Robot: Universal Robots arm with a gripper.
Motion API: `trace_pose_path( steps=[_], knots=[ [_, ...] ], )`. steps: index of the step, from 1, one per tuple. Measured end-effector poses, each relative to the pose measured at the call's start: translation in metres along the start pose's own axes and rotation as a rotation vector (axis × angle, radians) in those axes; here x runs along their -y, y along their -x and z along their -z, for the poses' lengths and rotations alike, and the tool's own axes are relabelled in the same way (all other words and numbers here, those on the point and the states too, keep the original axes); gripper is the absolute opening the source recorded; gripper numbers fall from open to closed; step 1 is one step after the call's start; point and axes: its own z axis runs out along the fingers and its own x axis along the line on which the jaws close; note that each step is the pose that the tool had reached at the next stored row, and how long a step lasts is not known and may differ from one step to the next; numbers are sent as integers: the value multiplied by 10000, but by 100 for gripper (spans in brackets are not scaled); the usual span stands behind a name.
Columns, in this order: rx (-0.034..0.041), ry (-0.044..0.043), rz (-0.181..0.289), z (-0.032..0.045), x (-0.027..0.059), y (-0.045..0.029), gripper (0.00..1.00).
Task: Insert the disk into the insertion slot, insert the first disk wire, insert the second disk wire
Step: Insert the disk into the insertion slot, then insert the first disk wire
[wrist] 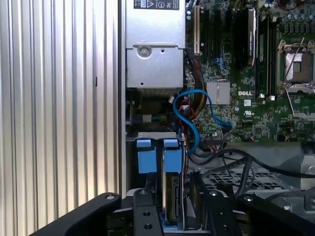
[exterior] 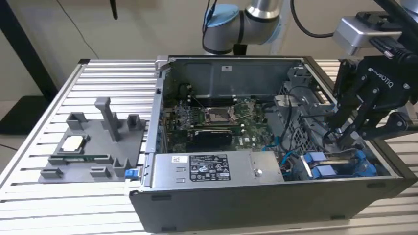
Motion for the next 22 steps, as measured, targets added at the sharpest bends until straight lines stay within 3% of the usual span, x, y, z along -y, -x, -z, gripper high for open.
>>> trace_pose_path(
  steps=[5, 10, 13, 16, 20, 22],
  knots=[
    [118, -38, 6, 1, -14, 26, 40],
    [138, -120, 11, 27, -33, 66, 40],
    [196, -174, 16, 29, -37, 112, 40],
    [371, -283, 27, 28, -39, 162, 40],
    [734, -521, 52, 26, -40, 207, 40],
    [784, -691, 67, 21, -42, 225, 40]
  ],
)
